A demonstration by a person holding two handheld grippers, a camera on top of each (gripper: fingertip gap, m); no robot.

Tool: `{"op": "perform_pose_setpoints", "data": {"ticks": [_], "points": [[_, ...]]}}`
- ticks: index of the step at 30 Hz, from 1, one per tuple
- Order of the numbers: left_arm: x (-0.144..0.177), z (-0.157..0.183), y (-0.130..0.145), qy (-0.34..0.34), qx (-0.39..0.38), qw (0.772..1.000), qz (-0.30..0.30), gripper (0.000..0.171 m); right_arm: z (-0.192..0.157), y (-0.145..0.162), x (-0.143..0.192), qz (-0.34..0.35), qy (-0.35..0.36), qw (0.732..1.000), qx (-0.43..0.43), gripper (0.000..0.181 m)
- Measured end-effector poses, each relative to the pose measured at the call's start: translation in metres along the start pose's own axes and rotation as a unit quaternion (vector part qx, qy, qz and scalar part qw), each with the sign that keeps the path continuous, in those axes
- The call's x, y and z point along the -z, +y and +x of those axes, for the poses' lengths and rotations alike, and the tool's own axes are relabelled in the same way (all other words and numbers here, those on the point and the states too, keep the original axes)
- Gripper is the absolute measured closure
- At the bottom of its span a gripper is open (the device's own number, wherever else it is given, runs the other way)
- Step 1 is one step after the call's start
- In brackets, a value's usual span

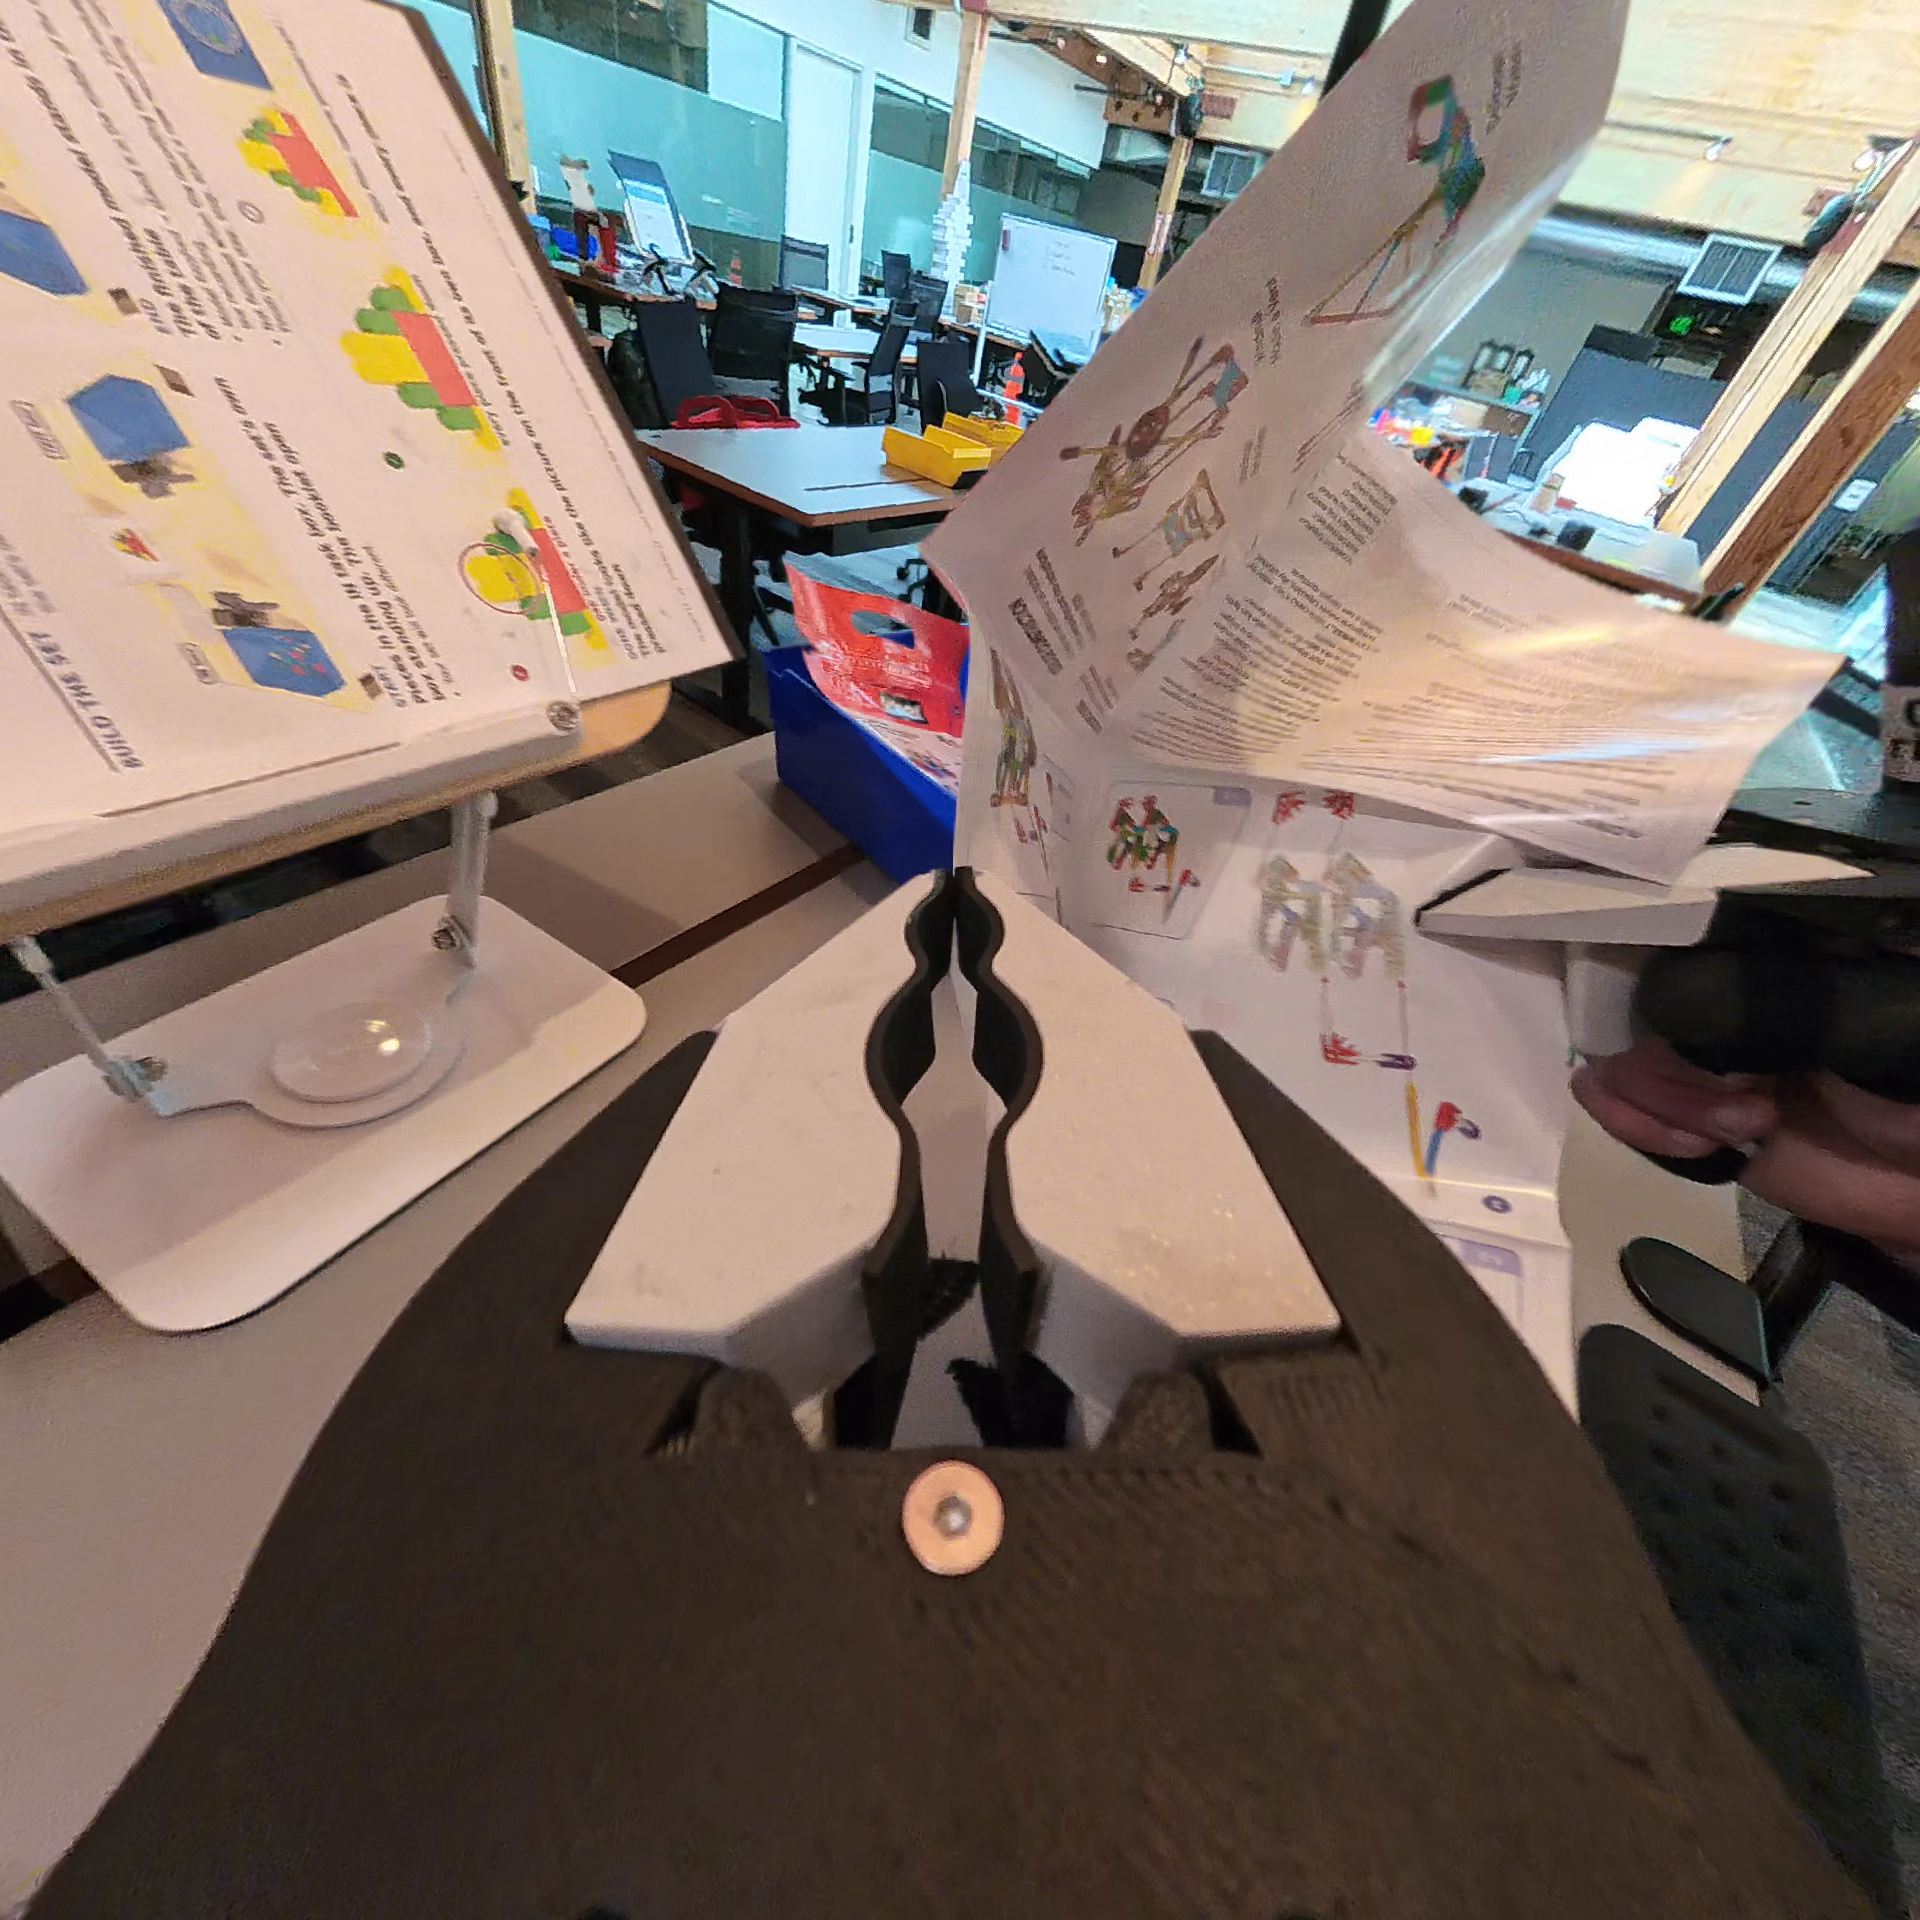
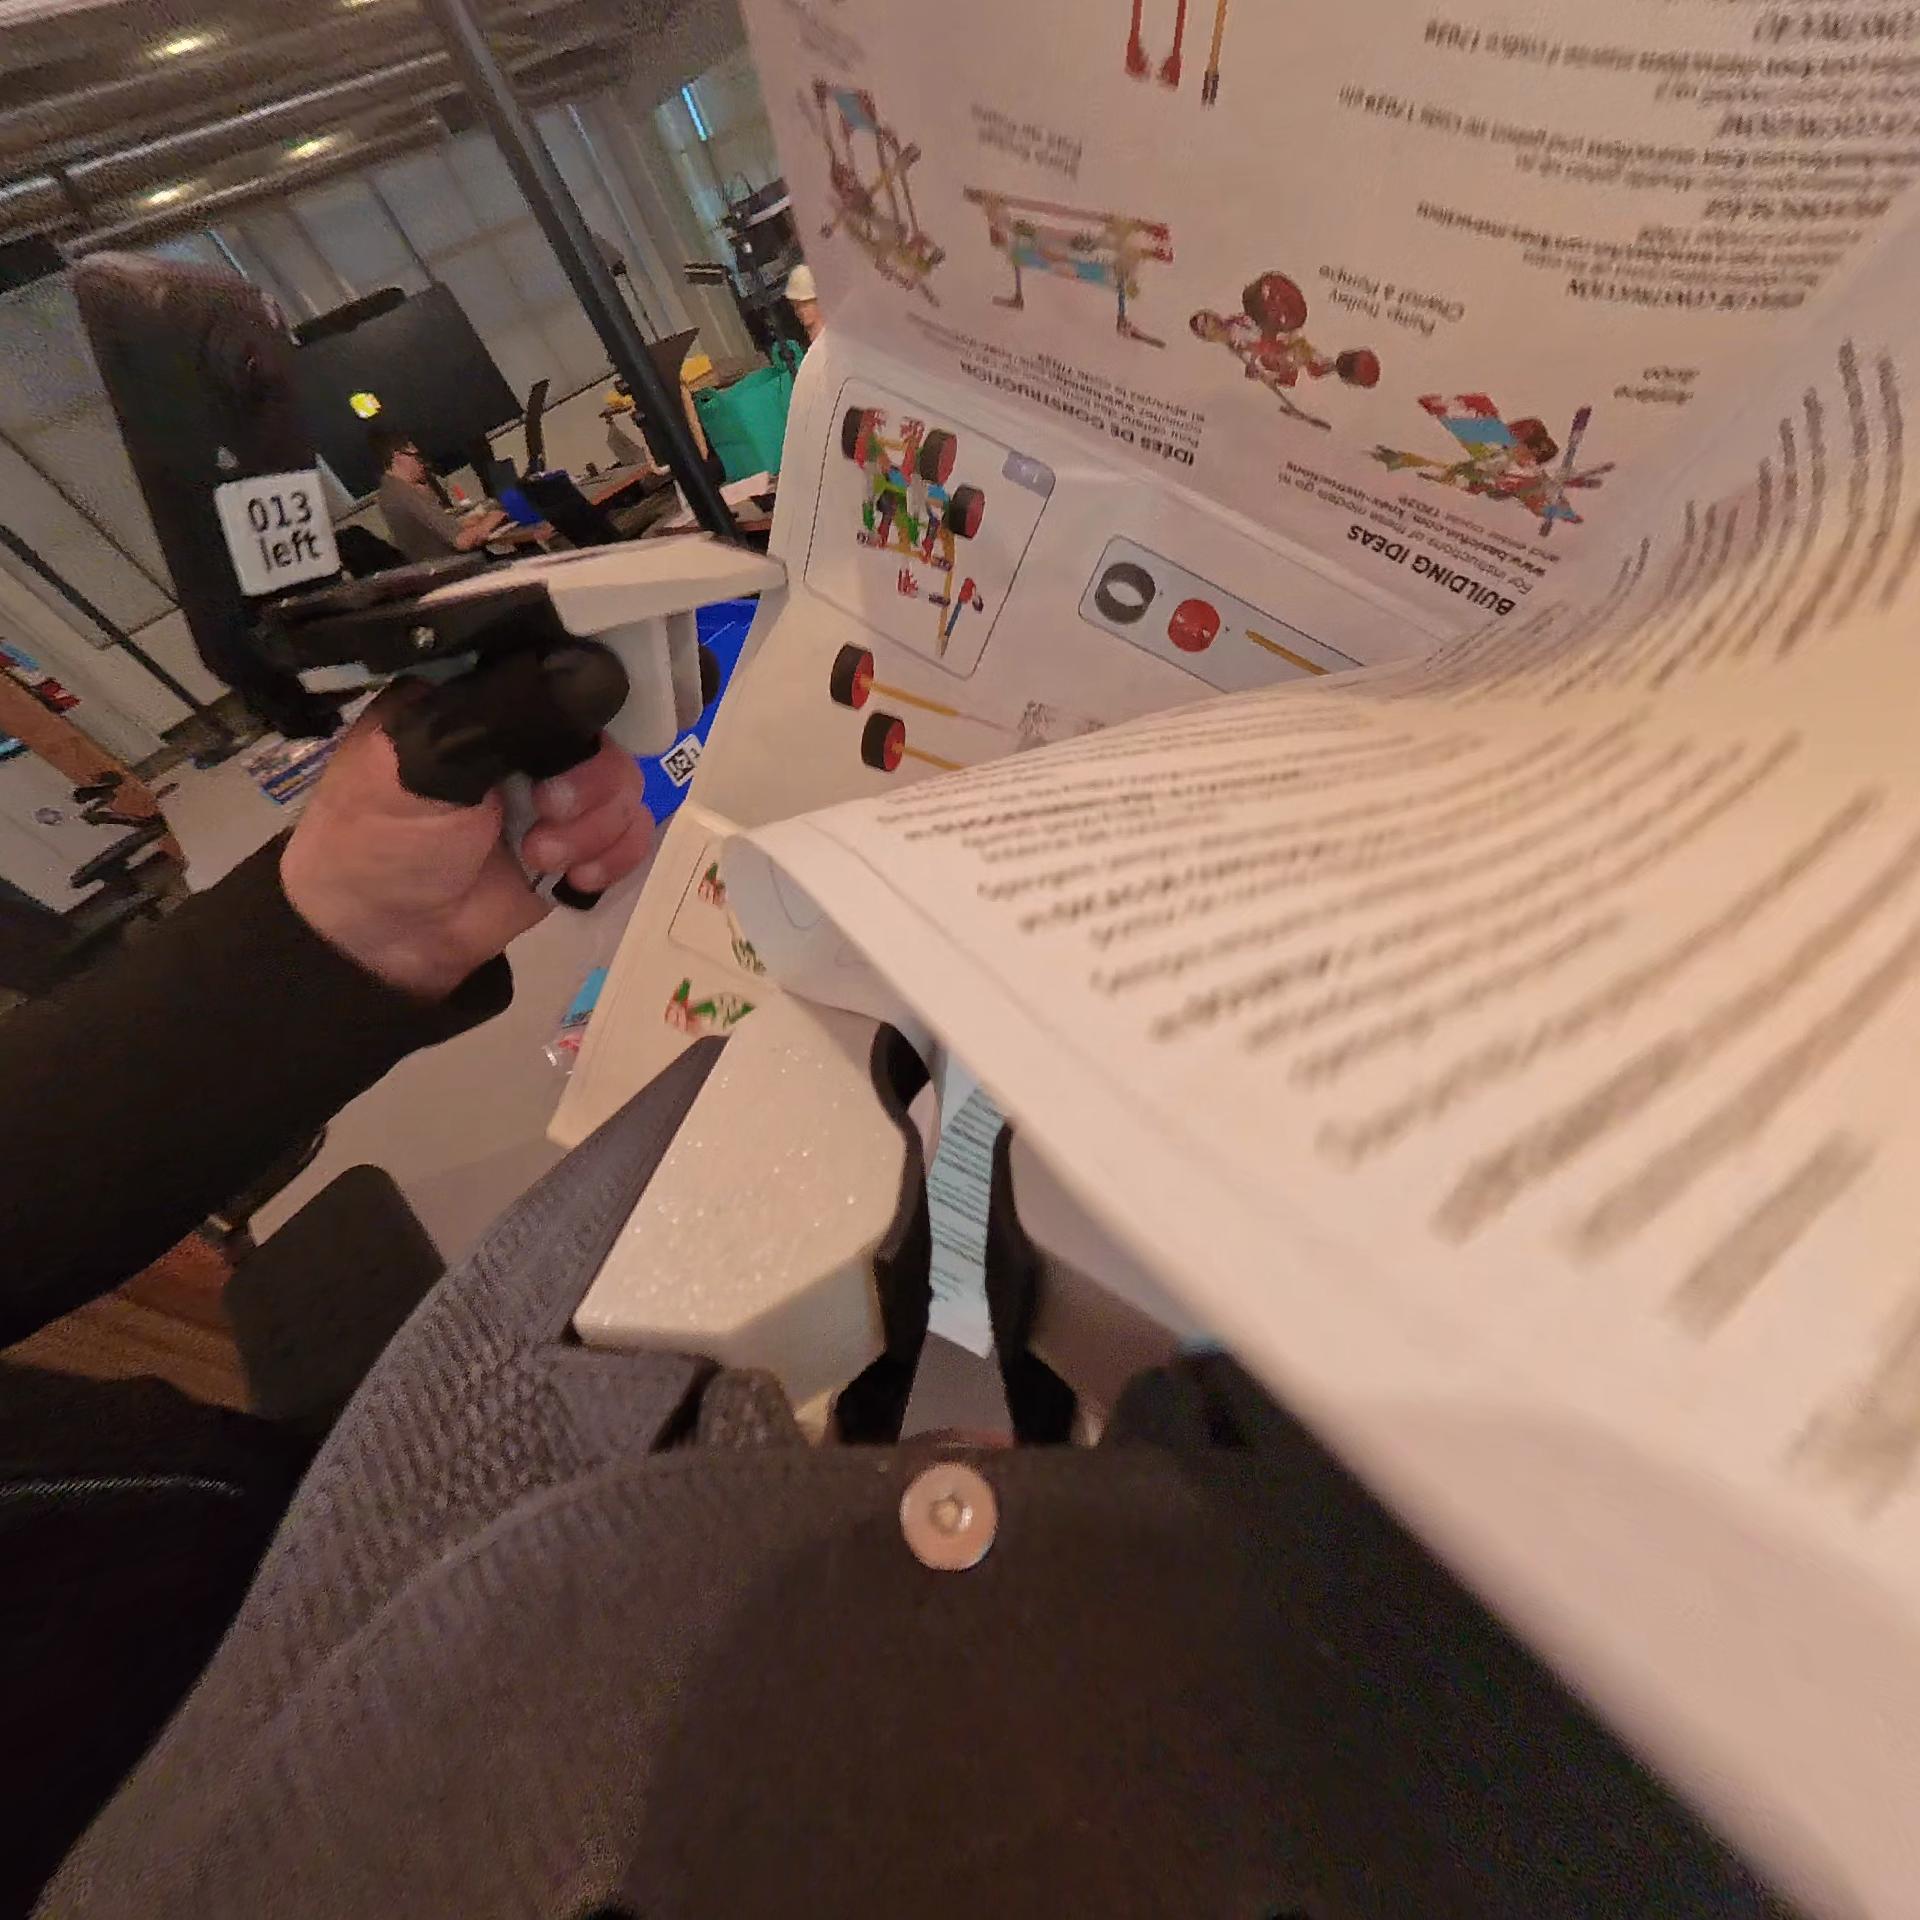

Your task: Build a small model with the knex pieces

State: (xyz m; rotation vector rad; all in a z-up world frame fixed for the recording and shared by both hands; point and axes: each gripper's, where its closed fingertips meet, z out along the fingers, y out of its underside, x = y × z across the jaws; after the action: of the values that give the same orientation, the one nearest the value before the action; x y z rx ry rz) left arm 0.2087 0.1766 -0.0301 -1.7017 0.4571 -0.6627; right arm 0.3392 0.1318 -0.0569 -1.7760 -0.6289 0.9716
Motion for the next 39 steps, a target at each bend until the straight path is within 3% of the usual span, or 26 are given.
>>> {"op": "perform_pose_setpoints", "data": {"ticks": [1,11,18,22,27,29,33,34,36,38,39], "points": [[0.001,-0.007,-0.004,-0.005,-0.005,1.0,-0.006,0.171,-0.002,0.001,0.003,-0.001,-0.008,1.0,-0.007,0.181],[-0.002,-0.062,-0.04,-0.04,-0.053,0.996,-0.061,0.171,0.005,0.03,0.039,0.019,-0.059,0.99,-0.126,0.181],[-0.033,-0.051,-0.067,-0.033,-0.153,0.981,-0.117,0.171,-0.005,0.07,0.045,0.04,-0.066,0.976,-0.202,0.181],[-0.072,-0.035,-0.055,-0.026,-0.244,0.954,-0.169,0.171,-0.023,0.1,0.037,0.039,-0.047,0.973,-0.222,0.181],[-0.122,-0.02,-0.008,0.005,-0.313,0.925,-0.216,0.171,-0.035,0.135,0.024,0.0,-0.007,0.98,-0.198,0.181],[-0.135,-0.016,0.007,0.016,-0.334,0.919,-0.209,0.171,-0.048,0.157,0.018,-0.052,-0.013,0.982,-0.183,0.171],[-0.144,0.003,0.032,0.075,-0.377,0.905,-0.18,0.171,-0.092,0.221,0.025,-0.239,-0.069,0.966,-0.075,0.11],[-0.144,0.007,0.034,0.078,-0.392,0.901,-0.17,0.171,-0.105,0.23,0.036,-0.272,-0.096,0.956,-0.044,0.108],[-0.141,0.021,0.033,0.099,-0.406,0.897,-0.145,0.171,-0.134,0.223,0.062,-0.297,-0.171,0.939,0.01,0.118],[-0.138,0.032,0.03,0.107,-0.425,0.89,-0.13,0.171,-0.148,0.179,0.079,-0.253,-0.209,0.943,0.055,0.127],[-0.136,0.039,0.029,0.117,-0.429,0.887,-0.124,0.171,-0.141,0.147,0.08,-0.215,-0.188,0.956,0.073,0.126]]}}
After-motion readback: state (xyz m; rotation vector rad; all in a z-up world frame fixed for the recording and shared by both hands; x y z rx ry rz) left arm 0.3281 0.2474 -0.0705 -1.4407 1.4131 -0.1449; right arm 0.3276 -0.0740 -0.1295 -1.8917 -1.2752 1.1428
